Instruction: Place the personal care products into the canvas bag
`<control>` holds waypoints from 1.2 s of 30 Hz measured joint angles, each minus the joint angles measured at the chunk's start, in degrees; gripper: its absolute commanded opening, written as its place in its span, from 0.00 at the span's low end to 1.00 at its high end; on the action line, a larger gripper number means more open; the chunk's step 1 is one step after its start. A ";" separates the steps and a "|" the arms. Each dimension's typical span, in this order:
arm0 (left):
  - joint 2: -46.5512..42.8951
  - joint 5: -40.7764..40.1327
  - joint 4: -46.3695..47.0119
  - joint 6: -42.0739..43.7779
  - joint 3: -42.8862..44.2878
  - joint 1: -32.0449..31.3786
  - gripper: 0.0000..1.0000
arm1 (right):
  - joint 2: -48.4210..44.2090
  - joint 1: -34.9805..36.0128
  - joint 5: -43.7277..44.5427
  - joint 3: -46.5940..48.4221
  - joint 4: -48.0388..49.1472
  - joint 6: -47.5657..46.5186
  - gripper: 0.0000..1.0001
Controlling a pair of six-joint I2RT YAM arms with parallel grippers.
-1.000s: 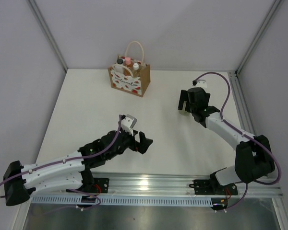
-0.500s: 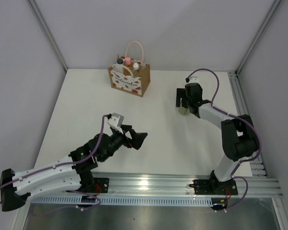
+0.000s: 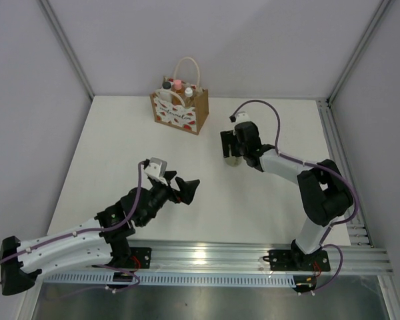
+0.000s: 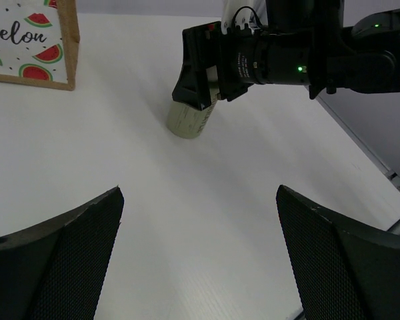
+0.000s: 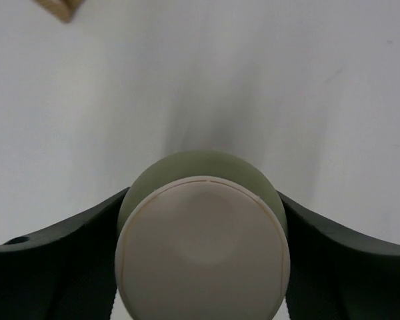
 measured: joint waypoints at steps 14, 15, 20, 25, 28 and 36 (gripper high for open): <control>9.14 0.92 3.39 5.44 -0.26 0.35 0.99 | -11.54 2.49 -1.77 2.56 -9.62 4.44 0.99; 10.29 1.88 3.34 5.42 0.15 0.74 0.99 | -13.07 1.97 -1.64 4.13 -11.74 4.98 0.99; 17.20 6.84 2.27 3.67 4.98 5.86 0.99 | -21.55 -6.14 -4.87 8.37 -17.79 10.25 0.99; 29.83 7.91 2.16 4.17 17.22 7.98 0.99 | -34.23 -10.56 -8.81 2.78 -18.45 15.45 0.99; 38.14 8.61 1.88 5.62 24.74 8.17 0.99 | -42.93 -9.77 -13.03 -3.93 -17.86 18.58 0.99; 55.80 10.19 -1.20 7.93 40.63 9.35 0.98 | -56.96 -8.26 -17.09 -12.13 -17.14 22.80 0.99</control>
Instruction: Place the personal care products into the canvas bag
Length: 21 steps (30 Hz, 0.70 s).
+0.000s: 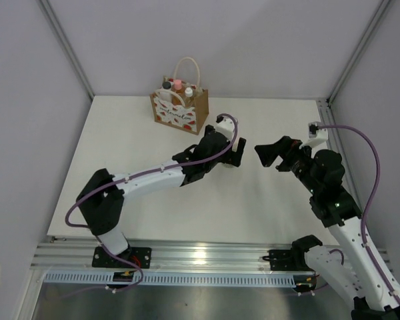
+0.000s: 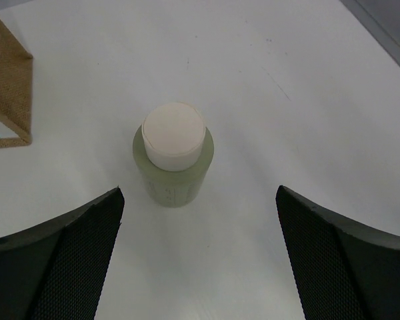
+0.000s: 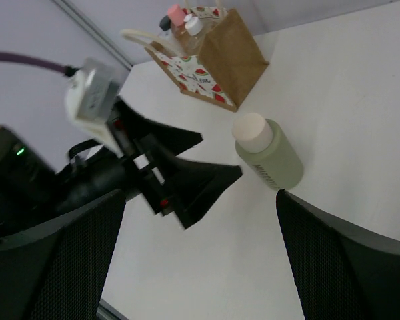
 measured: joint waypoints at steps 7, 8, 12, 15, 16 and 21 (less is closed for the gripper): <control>8.70 1.42 -1.66 -0.52 5.07 2.80 0.99 | -6.32 0.66 -1.92 -4.96 0.90 1.20 0.99; 9.62 2.05 -1.60 -0.50 5.09 3.15 0.99 | -6.34 0.66 -2.25 -5.40 1.09 1.31 0.99; 13.64 3.39 -1.36 -0.04 5.97 3.93 0.99 | -6.34 0.66 -3.39 -6.91 1.55 1.97 0.99; 16.59 3.72 -1.07 0.17 6.93 3.93 0.98 | -6.23 0.68 -4.35 -7.43 1.86 2.54 0.99; 17.33 3.72 -0.90 0.22 7.10 3.93 0.97 | -6.23 0.68 -4.63 -7.58 2.19 2.62 0.99; 20.57 3.58 -1.40 0.57 9.77 3.93 0.95 | -6.19 0.68 -5.60 -8.35 3.48 2.82 0.99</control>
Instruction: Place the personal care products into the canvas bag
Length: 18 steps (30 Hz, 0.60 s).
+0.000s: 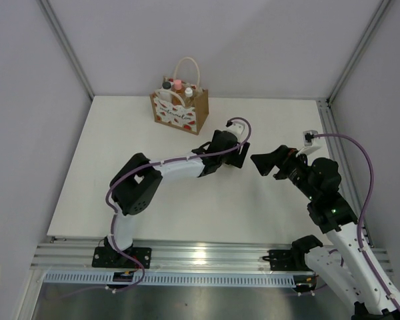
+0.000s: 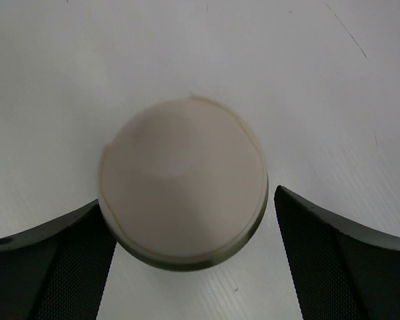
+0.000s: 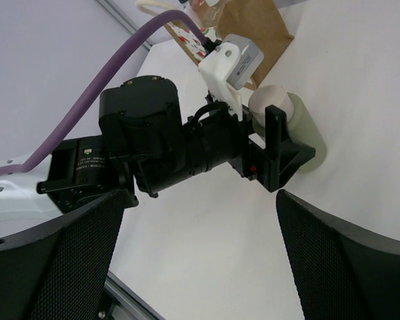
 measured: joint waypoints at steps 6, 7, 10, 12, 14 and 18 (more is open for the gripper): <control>2.71 -0.59 -2.89 -0.02 6.08 0.02 0.91 | 0.00 0.00 -0.68 -0.11 0.28 0.00 0.99; 3.37 -0.72 -4.02 -0.02 7.65 0.04 0.87 | -0.04 0.00 -0.83 -0.11 0.33 0.02 1.00; 4.81 -1.11 -5.46 -0.07 10.58 0.09 0.76 | -0.22 0.00 -1.22 -0.13 0.46 0.24 1.00; 5.01 -1.40 -6.16 -0.07 10.86 0.11 0.61 | -0.42 0.00 -1.33 -0.24 0.59 0.39 0.99; 5.01 -1.44 -6.73 0.33 11.06 0.11 0.30 | -0.61 0.00 -1.55 -0.39 0.61 0.44 1.00; 4.92 -1.86 -6.86 0.13 10.97 0.11 0.01 | -0.81 0.00 -1.70 -0.48 0.61 0.48 0.99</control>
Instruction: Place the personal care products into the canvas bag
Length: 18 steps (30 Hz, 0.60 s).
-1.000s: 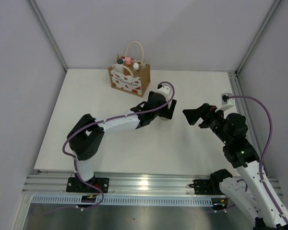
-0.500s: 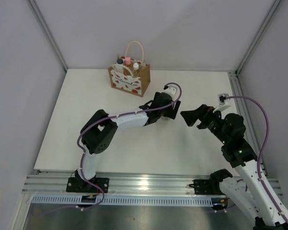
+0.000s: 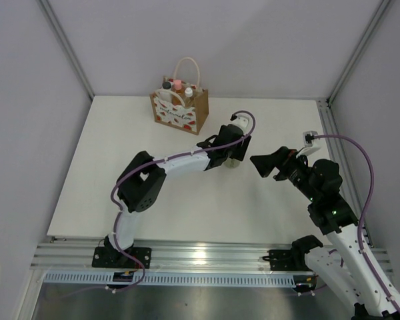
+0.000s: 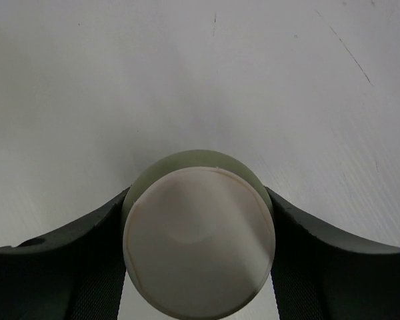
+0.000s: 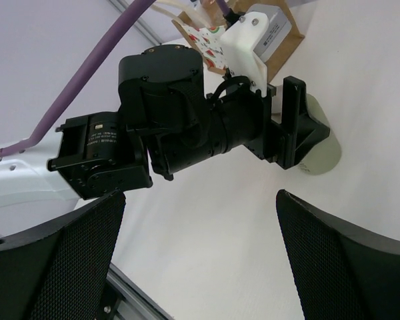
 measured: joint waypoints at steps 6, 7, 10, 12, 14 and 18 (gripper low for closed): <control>-10.08 -1.14 2.58 -1.14 -13.73 -0.50 0.00 | -0.39 0.00 -0.28 -0.17 0.24 0.44 0.99; -13.09 -1.86 1.90 -1.16 -17.18 -0.79 0.01 | -0.39 0.00 -0.44 -0.17 0.39 0.52 0.99; -20.96 -4.17 -1.22 -1.01 -24.70 -2.12 0.00 | -0.37 0.00 -0.94 -0.20 0.50 0.59 0.99; -25.81 -5.01 -3.23 -0.98 -28.22 -2.93 0.00 | -0.37 0.00 -1.36 -0.20 0.50 0.61 0.99; -29.57 -5.29 -3.32 -1.14 -30.84 -3.52 0.00 | -0.42 0.00 -1.62 -0.20 0.48 0.59 0.99; -35.78 -6.86 -2.67 -1.51 -35.93 -4.07 0.00 | -0.59 0.00 -2.14 -0.17 0.52 0.61 0.99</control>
